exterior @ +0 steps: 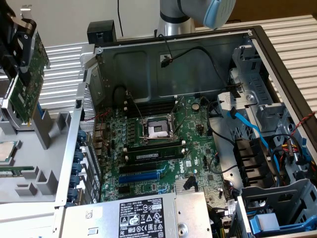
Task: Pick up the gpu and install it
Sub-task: 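Pick up the gpu and move the gpu toward the slot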
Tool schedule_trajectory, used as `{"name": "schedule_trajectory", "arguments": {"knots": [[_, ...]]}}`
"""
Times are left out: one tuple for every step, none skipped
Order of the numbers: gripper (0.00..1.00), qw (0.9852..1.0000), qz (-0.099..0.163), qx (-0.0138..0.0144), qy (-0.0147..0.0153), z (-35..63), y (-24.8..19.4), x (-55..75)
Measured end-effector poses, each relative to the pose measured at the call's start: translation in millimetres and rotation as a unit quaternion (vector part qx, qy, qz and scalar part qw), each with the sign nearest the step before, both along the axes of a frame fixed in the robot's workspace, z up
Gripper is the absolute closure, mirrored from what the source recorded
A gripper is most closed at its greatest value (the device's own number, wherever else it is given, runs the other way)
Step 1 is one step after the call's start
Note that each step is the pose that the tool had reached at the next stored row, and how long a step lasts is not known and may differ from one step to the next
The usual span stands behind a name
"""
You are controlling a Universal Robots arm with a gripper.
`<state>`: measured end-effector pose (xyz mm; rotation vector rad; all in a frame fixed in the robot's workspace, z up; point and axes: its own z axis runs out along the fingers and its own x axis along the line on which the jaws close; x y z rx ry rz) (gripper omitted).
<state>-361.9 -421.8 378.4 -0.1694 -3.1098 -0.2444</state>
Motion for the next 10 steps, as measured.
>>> {"name": "schedule_trajectory", "arguments": {"knots": [[0.73, 1.0000, 0.000, 0.0000, 0.0000, 0.0, 0.0, 0.0], [0.73, 1.0000, 0.000, 0.0000, 0.0000, 0.0, 0.0, 0.0], [0.73, 1.0000, 0.000, 0.0000, 0.0000, 0.1, 0.0, 0.0], [0.73, 1.0000, 0.000, 0.0000, 0.0000, 0.1, 0.0, 0.0], [0.73, 1.0000, 0.000, 0.0000, 0.0000, 0.1, 0.0, 0.0], [0.73, 1.0000, 0.000, -0.0002, 0.0001, 0.6, 0.2, 0.1], [0.73, 1.0000, 0.000, -0.0002, 0.0002, 2.6, 0.4, 0.3], [0.73, 1.0000, 0.000, -0.0001, 0.0001, 6.4, 0.4, 1.5], [0.73, 1.0000, 0.000, 0.0000, -0.0001, 10.8, 0.4, 2.5], [0.73, 1.0000, 0.000, 0.0006, 0.0000, 14.2, 0.4, 3.7]]}}
